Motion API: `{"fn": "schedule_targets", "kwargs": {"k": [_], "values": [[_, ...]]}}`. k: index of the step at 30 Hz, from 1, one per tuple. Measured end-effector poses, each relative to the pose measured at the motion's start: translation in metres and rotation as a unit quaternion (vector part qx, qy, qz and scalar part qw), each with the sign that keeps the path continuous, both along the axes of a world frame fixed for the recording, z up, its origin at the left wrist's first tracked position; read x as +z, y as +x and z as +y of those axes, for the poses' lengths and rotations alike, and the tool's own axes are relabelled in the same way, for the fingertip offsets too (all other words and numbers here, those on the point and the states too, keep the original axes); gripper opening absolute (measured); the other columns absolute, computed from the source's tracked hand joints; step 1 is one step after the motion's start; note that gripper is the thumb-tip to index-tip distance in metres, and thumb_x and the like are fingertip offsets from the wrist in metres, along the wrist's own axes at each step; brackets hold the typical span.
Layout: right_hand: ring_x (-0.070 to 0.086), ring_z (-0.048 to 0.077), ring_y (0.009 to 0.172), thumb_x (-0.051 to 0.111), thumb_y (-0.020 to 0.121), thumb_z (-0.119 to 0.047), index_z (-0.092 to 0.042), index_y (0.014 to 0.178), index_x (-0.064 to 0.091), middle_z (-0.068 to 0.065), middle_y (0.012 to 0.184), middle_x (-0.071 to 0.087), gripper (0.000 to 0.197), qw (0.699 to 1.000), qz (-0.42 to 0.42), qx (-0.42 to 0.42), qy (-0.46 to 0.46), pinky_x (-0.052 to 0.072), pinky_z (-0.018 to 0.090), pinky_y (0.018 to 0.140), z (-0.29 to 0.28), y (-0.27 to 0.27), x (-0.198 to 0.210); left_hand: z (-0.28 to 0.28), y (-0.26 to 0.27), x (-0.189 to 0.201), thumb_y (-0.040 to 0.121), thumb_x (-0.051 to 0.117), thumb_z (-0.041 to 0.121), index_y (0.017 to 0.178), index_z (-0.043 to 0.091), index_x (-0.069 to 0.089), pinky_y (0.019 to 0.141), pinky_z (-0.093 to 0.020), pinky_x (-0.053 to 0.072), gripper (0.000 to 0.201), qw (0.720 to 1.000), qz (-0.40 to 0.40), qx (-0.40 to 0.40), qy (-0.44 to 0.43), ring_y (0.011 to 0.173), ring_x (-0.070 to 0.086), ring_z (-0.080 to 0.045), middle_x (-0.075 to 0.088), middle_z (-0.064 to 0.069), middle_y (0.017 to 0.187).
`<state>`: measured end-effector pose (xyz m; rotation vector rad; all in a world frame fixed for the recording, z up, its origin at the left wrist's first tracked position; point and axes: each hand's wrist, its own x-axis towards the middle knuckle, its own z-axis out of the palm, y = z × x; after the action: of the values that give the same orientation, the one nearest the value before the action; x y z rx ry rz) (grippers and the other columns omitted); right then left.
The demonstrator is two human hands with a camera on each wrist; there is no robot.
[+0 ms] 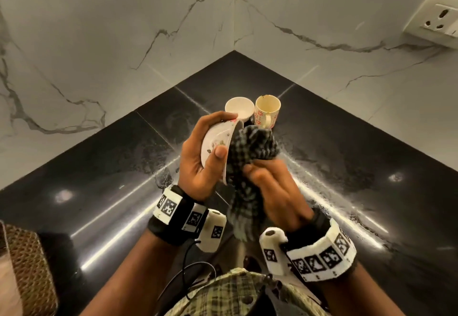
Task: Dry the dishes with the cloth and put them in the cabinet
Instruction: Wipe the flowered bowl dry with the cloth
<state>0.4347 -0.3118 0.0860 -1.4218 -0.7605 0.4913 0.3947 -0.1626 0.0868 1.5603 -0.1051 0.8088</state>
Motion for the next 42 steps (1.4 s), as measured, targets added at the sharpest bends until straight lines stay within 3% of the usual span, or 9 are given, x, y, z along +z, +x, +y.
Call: {"fn": "schedule_targets", "kwargs": {"k": [5,8,14,19,24,29,33,38,42], "values": [[0.068,0.035,0.095,0.069,0.078,-0.03,0.003,0.106,0.07,0.025,0.106,0.07,0.044,0.893,0.403,0.021,0.2,0.057,0.045,0.087,-0.006,0.002,0.004,-0.013,-0.003,0.0,0.093,0.057,0.06,0.139,-0.008,0.042,0.096,-0.051,0.054,0.083,0.997,0.033,-0.067,-0.035,0.117,0.064,-0.039,0.063,-0.021,0.13],[0.061,0.038,0.11,0.086,0.061,-0.036,0.002,0.119,0.065,0.025,0.121,0.066,0.073,0.885,0.409,-0.05,0.219,0.045,0.053,0.104,-0.006,0.008,-0.001,-0.009,-0.002,0.0,0.09,0.059,0.062,0.141,-0.005,0.042,0.097,-0.055,0.053,0.086,0.995,0.06,-0.063,-0.053,0.116,0.064,-0.041,0.063,-0.023,0.128],[0.064,0.034,0.119,0.073,0.081,-0.027,-0.009,0.112,0.074,0.018,0.12,0.071,0.036,0.902,0.324,-0.214,0.191,0.036,0.062,0.115,-0.012,0.025,-0.015,0.007,0.0,-0.008,0.094,0.057,0.056,0.15,0.034,0.041,0.092,-0.055,0.057,0.062,0.957,0.09,-0.032,-0.273,0.114,0.062,-0.03,0.056,-0.012,0.133],[0.059,0.031,0.129,0.062,0.093,-0.026,-0.024,0.116,0.075,0.012,0.132,0.067,0.028,0.939,0.28,-0.137,0.143,0.036,0.06,0.116,0.005,0.003,-0.016,-0.006,0.001,-0.013,0.093,0.059,0.058,0.125,0.03,0.046,0.093,-0.053,0.056,0.044,0.963,0.103,-0.08,-0.235,0.118,0.061,-0.036,0.059,-0.01,0.134],[0.063,0.016,0.123,0.083,0.066,-0.063,-0.038,0.113,0.076,-0.003,0.128,0.07,0.054,0.934,0.273,-0.185,0.135,0.048,0.039,0.106,0.01,-0.004,-0.016,-0.001,-0.005,-0.01,0.09,0.064,0.057,0.093,0.023,0.064,0.092,-0.043,0.057,0.034,0.991,0.114,0.006,-0.064,0.114,0.069,-0.025,0.072,-0.01,0.119],[0.066,-0.017,0.077,0.049,0.105,-0.008,-0.008,0.145,0.05,-0.007,0.11,0.074,0.04,0.94,0.292,-0.111,0.139,0.054,0.011,0.075,0.01,-0.013,-0.027,-0.01,-0.003,-0.004,0.097,0.057,0.054,0.083,0.0,0.057,0.059,-0.049,0.047,0.056,0.987,0.116,0.048,-0.101,0.063,0.053,-0.03,0.063,-0.014,0.075],[0.021,0.017,0.154,0.052,0.103,-0.04,-0.037,0.151,0.038,-0.023,0.163,0.026,0.051,0.99,0.074,-0.063,0.106,0.025,0.053,0.122,0.016,0.003,-0.019,-0.012,-0.002,0.002,0.11,0.043,0.028,0.11,-0.016,0.055,0.094,-0.064,0.046,0.046,0.949,0.131,-0.065,-0.28,0.1,0.056,-0.051,0.058,-0.042,0.107],[0.063,0.005,0.121,0.074,0.056,-0.085,-0.056,0.121,0.064,-0.023,0.126,0.068,0.073,0.955,0.237,-0.14,0.113,0.052,0.031,0.103,0.027,-0.002,-0.018,-0.015,-0.007,0.004,0.102,0.047,0.039,0.108,0.0,0.064,0.079,-0.04,0.059,0.043,0.957,0.102,-0.025,-0.27,0.092,0.068,-0.033,0.071,-0.022,0.105],[0.047,0.038,0.14,0.05,0.1,-0.054,-0.016,0.149,0.046,0.021,0.148,0.052,0.062,0.906,0.377,-0.086,0.175,0.03,0.058,0.119,0.032,0.003,-0.023,-0.009,-0.008,-0.009,0.101,0.056,0.026,0.093,0.009,0.055,0.07,-0.04,0.054,0.019,0.993,0.101,0.049,0.038,0.079,0.061,-0.022,0.063,-0.01,0.087]]}}
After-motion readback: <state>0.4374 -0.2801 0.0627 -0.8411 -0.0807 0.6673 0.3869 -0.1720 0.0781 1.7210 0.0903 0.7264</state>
